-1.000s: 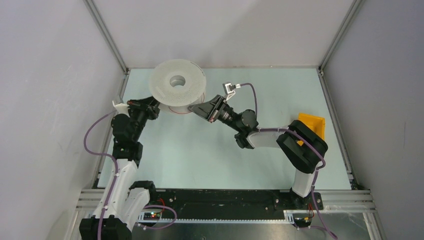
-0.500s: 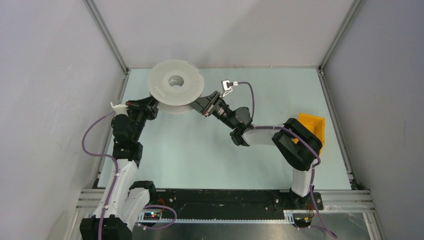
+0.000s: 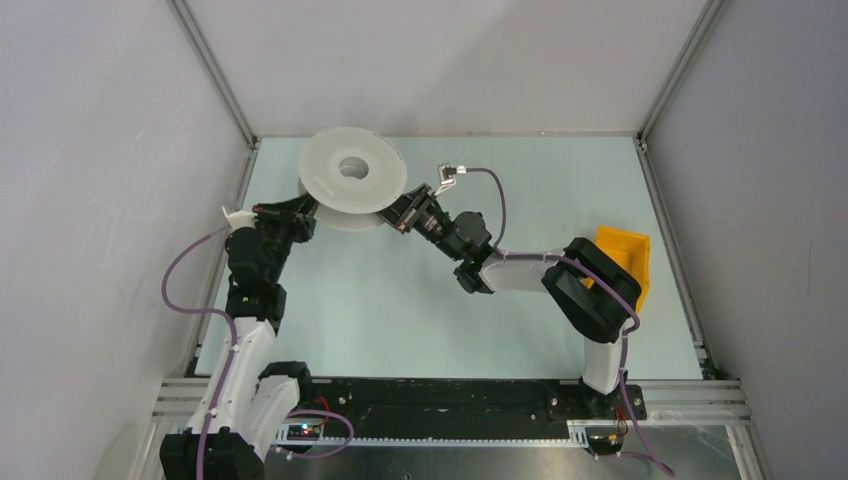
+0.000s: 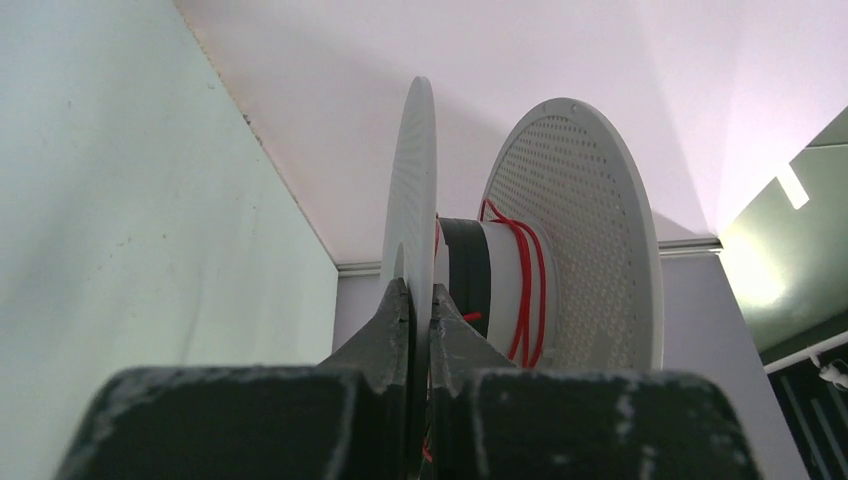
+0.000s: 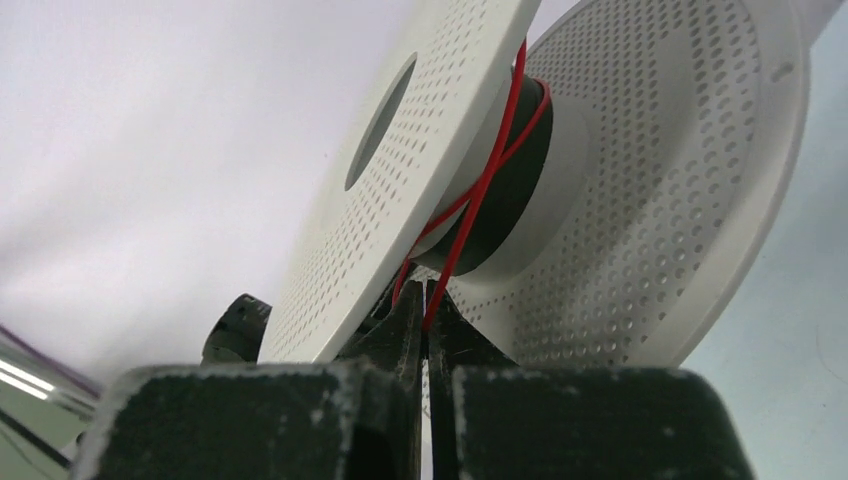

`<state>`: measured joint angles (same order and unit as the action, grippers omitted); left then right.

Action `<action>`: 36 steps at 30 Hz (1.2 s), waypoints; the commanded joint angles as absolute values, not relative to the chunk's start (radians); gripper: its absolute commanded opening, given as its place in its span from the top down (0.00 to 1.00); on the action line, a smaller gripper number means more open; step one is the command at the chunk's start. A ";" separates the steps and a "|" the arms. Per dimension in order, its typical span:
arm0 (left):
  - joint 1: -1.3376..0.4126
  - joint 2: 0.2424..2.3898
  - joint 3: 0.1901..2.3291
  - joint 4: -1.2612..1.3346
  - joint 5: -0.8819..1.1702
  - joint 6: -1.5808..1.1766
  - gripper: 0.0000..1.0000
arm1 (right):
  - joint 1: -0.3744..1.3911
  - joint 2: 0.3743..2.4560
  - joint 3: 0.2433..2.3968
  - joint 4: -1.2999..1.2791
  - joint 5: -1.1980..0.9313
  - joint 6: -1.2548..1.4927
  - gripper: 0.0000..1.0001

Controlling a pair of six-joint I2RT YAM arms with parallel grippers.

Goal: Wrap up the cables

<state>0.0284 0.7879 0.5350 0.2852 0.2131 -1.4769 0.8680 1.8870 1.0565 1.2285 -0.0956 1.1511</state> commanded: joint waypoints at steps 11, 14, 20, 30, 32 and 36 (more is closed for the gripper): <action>0.012 0.765 0.565 0.429 0.278 -1.554 1.00 | 0.896 1.868 1.051 1.017 0.166 1.129 1.00; 0.010 0.769 0.564 0.429 0.276 -1.551 1.00 | 0.899 1.873 1.075 1.007 0.157 1.135 1.00; 0.009 0.769 0.570 0.429 0.271 -1.537 1.00 | 0.918 1.884 1.100 0.985 0.125 1.154 1.00; 0.009 0.766 0.573 0.432 0.270 -1.536 1.00 | 0.950 1.901 1.136 0.925 0.114 1.163 1.00; 0.010 0.764 0.574 0.433 0.273 -1.539 1.00 | 0.952 1.904 1.136 0.915 0.117 1.171 1.00; 0.008 0.763 0.567 0.437 0.274 -1.548 1.00 | 0.950 1.901 1.135 0.896 0.110 1.175 0.99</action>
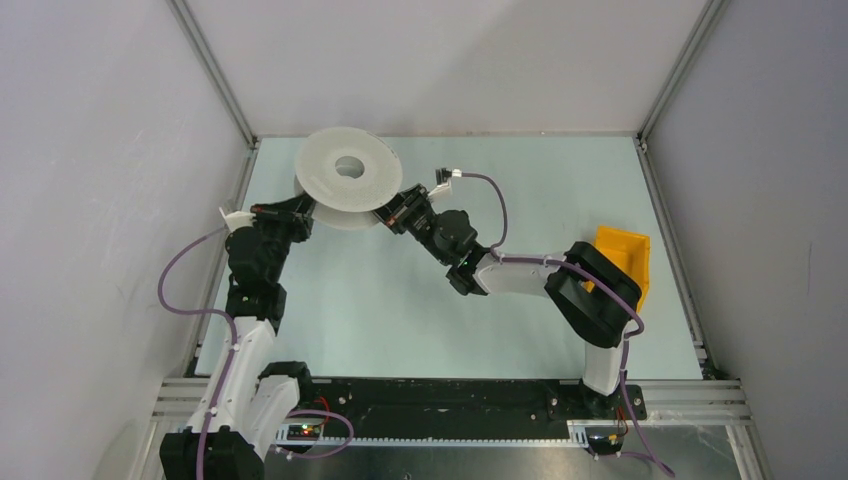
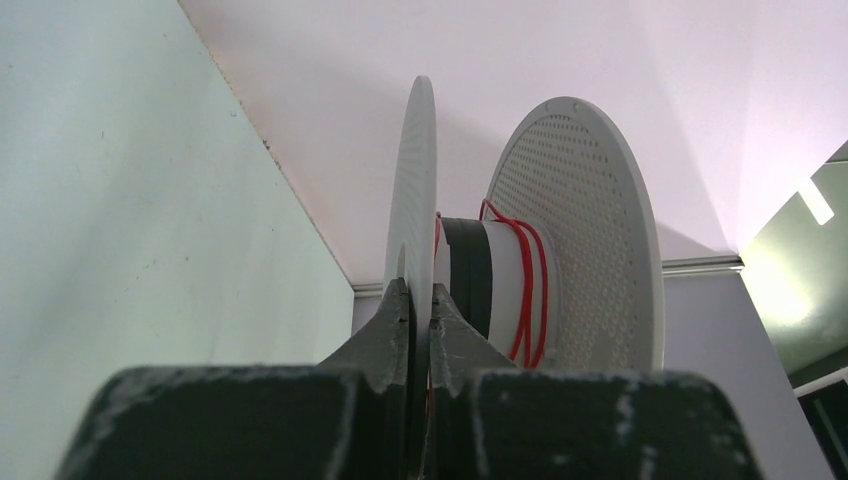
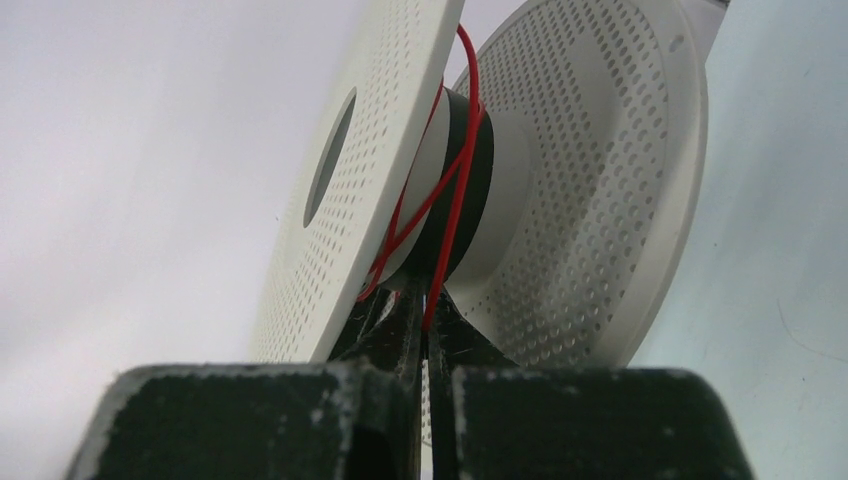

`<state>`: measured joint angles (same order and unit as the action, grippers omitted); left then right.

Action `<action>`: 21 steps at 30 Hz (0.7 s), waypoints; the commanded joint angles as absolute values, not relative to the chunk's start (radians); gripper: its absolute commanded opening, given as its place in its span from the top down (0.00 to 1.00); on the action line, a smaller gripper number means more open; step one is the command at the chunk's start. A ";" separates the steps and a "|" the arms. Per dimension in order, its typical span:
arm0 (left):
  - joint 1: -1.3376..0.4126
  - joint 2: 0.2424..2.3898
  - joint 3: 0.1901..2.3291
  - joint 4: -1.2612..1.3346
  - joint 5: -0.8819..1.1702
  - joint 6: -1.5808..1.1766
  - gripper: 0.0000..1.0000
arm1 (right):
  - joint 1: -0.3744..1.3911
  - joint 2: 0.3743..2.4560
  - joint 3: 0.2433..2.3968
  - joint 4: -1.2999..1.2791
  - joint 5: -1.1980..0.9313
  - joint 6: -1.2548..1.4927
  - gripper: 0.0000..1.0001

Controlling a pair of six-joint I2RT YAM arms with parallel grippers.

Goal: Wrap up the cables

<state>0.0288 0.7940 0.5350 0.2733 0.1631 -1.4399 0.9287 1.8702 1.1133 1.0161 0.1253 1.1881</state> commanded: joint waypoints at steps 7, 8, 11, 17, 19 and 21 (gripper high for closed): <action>0.009 0.760 0.561 0.443 0.271 -1.552 1.00 | 0.937 1.866 1.093 0.866 0.122 1.180 0.88; 0.009 0.761 0.560 0.444 0.271 -1.551 1.00 | 0.936 1.855 1.082 0.870 0.123 1.173 0.86; 0.009 0.764 0.558 0.445 0.268 -1.551 1.00 | 0.938 1.831 1.058 0.876 0.131 1.149 0.82; 0.009 0.766 0.561 0.447 0.264 -1.549 1.00 | 0.940 1.798 1.018 0.873 0.114 1.162 0.77; 0.010 0.764 0.560 0.447 0.263 -1.549 1.00 | 0.939 1.791 1.009 0.873 0.109 1.161 0.76; 0.010 0.764 0.560 0.448 0.261 -1.550 1.00 | 0.936 1.784 0.999 0.872 0.105 1.163 0.75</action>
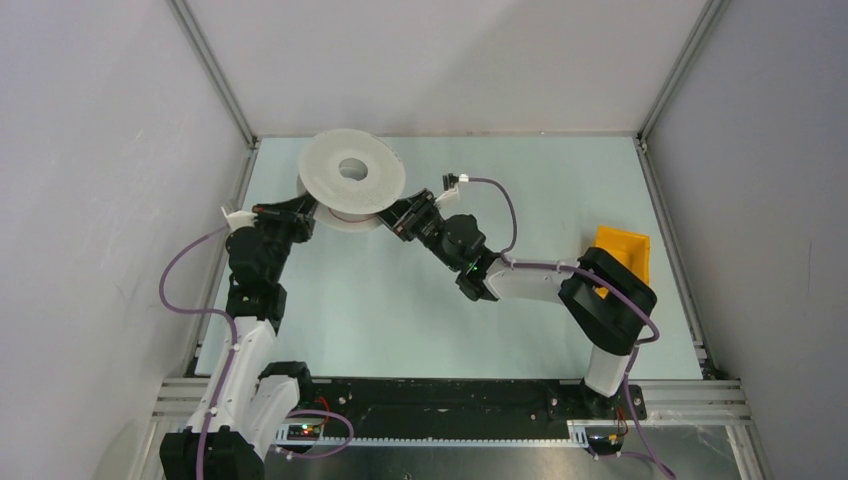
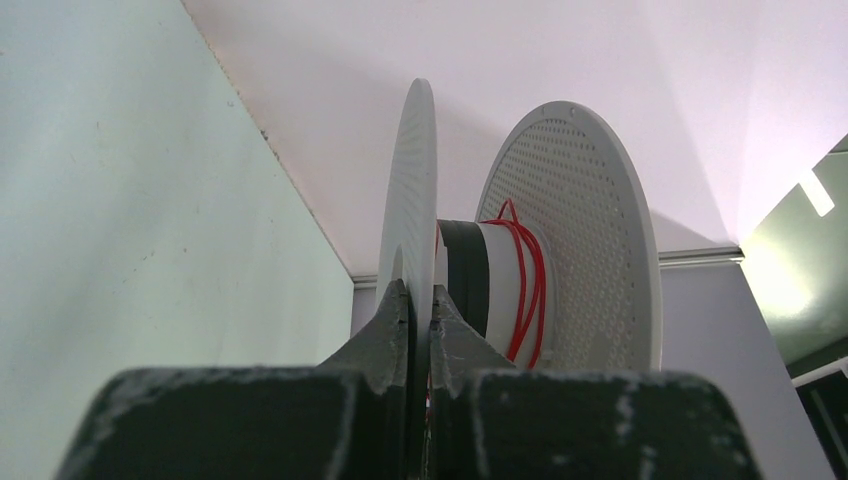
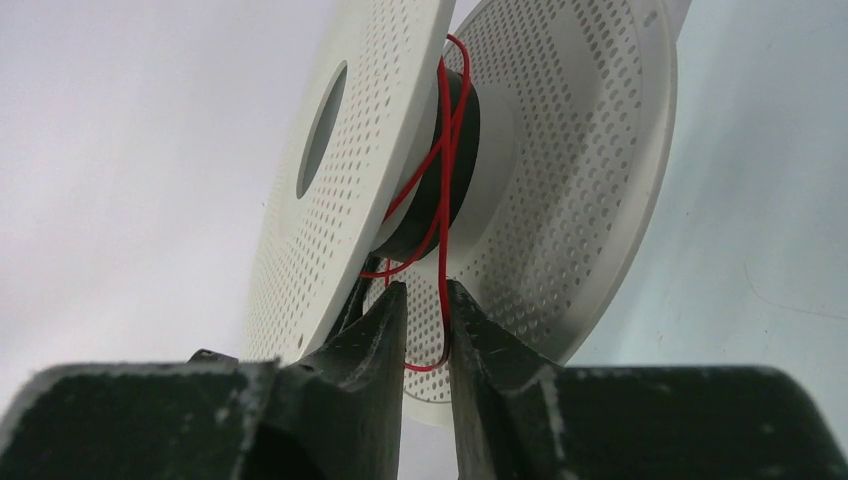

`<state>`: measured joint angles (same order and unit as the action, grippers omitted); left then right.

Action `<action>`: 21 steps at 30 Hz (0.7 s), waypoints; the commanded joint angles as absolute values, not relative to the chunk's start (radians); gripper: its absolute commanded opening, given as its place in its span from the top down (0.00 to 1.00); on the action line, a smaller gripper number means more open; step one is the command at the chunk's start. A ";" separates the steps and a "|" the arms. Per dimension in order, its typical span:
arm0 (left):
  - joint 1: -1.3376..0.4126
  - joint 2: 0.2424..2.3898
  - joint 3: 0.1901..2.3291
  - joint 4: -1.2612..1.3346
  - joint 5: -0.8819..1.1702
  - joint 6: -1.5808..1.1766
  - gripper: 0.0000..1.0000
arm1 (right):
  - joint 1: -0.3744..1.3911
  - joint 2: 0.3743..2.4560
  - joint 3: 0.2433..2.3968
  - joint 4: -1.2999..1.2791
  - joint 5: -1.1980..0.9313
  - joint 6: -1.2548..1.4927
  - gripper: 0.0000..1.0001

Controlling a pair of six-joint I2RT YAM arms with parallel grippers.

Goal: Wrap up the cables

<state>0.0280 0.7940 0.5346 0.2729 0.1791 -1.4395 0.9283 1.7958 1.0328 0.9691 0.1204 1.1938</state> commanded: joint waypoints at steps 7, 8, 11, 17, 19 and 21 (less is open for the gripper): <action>0.010 0.768 0.552 0.451 0.260 -1.561 1.00 | 0.924 1.757 0.975 0.859 0.089 1.174 0.70; 0.010 0.767 0.551 0.453 0.258 -1.562 1.00 | 0.922 1.752 0.968 0.859 0.089 1.176 0.69; 0.009 0.770 0.551 0.456 0.260 -1.563 1.00 | 0.913 1.727 0.950 0.856 0.080 1.177 0.68; 0.009 0.777 0.548 0.461 0.264 -1.563 1.00 | 0.883 1.672 0.921 0.850 0.025 1.137 0.68; 0.010 0.779 0.548 0.464 0.266 -1.563 1.00 | 0.873 1.658 0.915 0.845 0.014 1.129 0.67; 0.009 0.782 0.547 0.467 0.271 -1.564 1.00 | 0.861 1.655 0.912 0.846 -0.030 1.137 0.67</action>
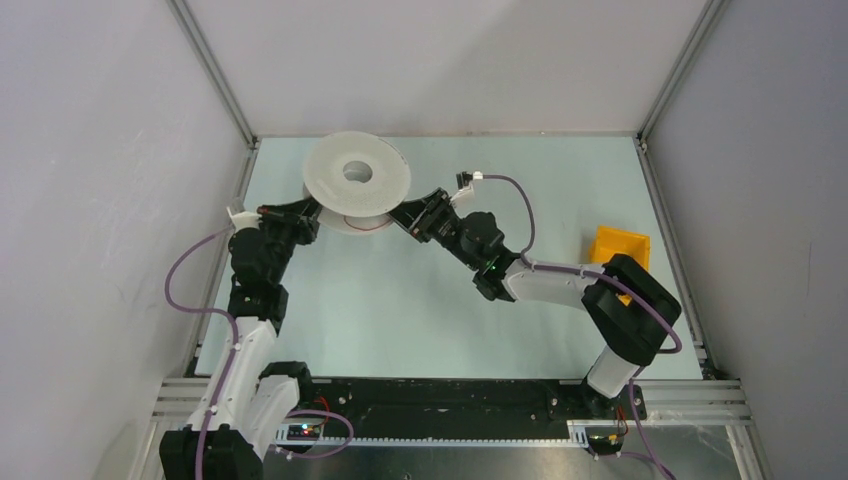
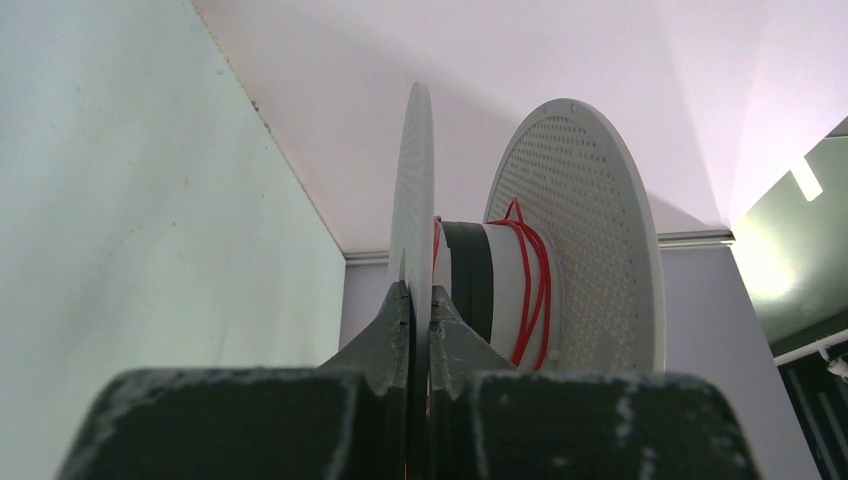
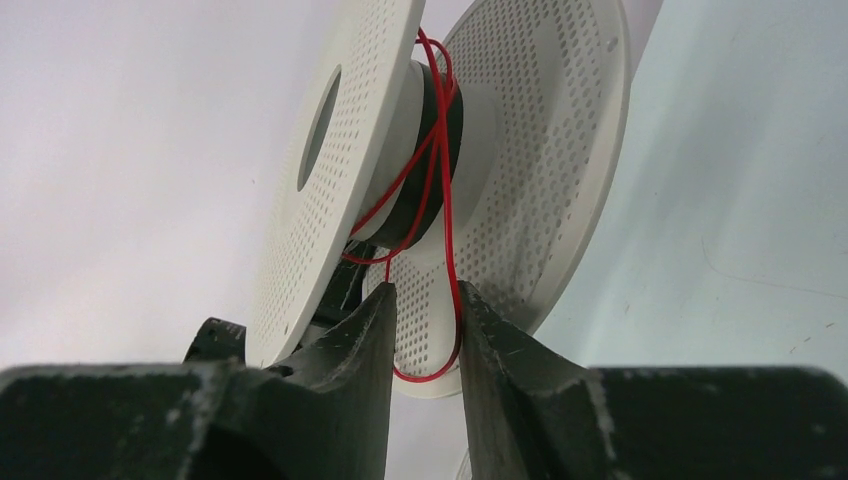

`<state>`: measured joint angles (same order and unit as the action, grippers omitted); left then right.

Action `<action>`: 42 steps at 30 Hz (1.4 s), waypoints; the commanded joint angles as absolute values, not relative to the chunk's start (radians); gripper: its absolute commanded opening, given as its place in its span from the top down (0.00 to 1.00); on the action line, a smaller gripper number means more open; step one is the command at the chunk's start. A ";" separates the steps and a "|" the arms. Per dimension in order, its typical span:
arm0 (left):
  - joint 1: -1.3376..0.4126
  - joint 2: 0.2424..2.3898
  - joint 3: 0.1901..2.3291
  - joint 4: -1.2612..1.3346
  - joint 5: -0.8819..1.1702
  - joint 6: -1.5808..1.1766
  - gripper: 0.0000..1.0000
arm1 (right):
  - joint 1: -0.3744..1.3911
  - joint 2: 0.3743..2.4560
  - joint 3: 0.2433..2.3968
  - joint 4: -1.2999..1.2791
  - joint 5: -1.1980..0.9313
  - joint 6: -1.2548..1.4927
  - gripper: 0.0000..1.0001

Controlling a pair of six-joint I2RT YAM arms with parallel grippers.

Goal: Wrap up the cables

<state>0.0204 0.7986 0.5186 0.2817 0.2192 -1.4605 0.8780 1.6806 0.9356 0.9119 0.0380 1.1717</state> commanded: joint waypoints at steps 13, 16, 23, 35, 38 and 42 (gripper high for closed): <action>0.009 0.783 0.529 0.489 0.291 -1.560 1.00 | 0.793 1.555 0.854 0.759 -0.135 1.131 0.62; 0.009 0.786 0.532 0.496 0.296 -1.560 1.00 | 0.776 1.517 0.830 0.727 -0.165 1.124 0.60; 0.009 0.797 0.531 0.508 0.310 -1.562 1.00 | 0.738 1.478 0.792 0.734 -0.229 1.096 0.61; 0.009 0.813 0.532 0.516 0.349 -1.547 1.00 | 0.607 1.415 0.776 0.912 -0.553 0.977 0.58; 0.009 0.822 0.537 0.519 0.374 -1.543 1.00 | 0.537 1.416 0.783 0.945 -0.660 0.940 0.53; 0.009 0.834 0.549 0.521 0.412 -1.536 1.00 | 0.459 1.456 0.832 0.929 -0.789 0.901 0.51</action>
